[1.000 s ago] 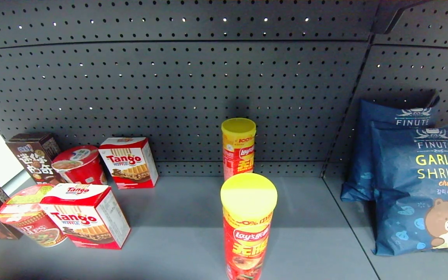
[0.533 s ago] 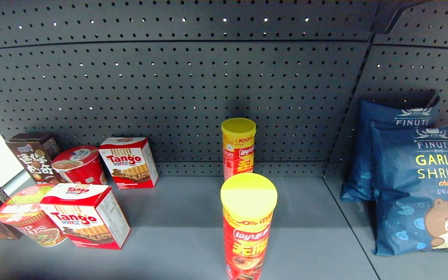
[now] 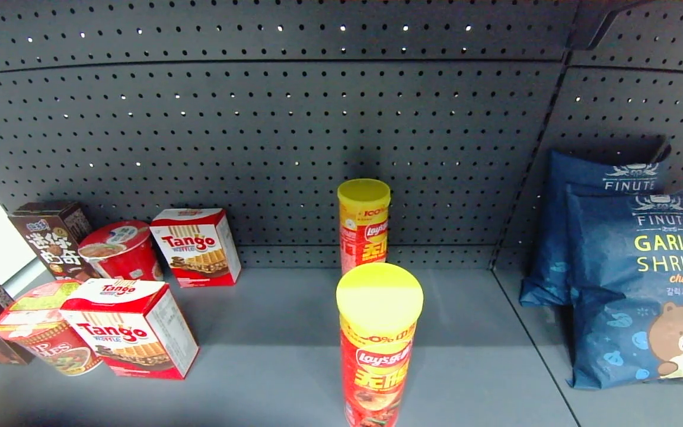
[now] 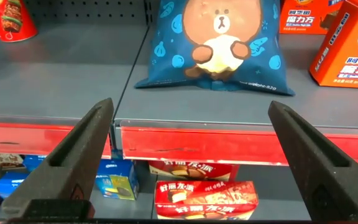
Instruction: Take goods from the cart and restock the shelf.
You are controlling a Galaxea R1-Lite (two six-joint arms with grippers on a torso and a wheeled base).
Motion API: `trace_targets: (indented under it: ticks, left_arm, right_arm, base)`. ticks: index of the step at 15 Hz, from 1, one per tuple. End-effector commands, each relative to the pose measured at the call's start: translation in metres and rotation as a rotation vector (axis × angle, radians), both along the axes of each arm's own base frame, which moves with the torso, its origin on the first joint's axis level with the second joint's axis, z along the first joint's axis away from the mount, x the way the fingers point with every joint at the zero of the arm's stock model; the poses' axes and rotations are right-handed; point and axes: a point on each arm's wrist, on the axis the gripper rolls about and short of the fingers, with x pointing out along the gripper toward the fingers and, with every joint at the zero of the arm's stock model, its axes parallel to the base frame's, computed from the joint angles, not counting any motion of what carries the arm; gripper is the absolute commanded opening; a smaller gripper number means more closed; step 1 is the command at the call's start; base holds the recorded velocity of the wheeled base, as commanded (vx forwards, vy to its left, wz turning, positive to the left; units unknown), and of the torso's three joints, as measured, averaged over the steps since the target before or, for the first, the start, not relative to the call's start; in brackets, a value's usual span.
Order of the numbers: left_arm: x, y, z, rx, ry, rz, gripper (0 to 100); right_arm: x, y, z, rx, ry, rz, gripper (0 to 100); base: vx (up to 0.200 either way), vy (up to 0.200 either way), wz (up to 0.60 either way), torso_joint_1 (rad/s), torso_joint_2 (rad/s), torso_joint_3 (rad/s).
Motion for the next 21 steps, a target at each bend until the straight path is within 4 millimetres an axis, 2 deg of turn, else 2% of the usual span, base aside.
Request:
trace_targets:
  ticks: [1,21]
  left_arm:
    - [0.0001,0.0000,0.0000,-0.003,0.002,0.002,100]
    - [0.0001,0.0001,0.0000,-0.008,0.003,0.004,100]
  right_arm:
    - [0.0001,0.0000,0.0001,0.000,0.000,0.000,100]
    - [0.0001,0.0000,0.0001,0.000,0.000,-0.001,100]
  base:
    - [0.000,0.000,0.00,0.000,0.00,0.000]
    - [0.000,0.000,0.00,0.000,0.00,0.000]
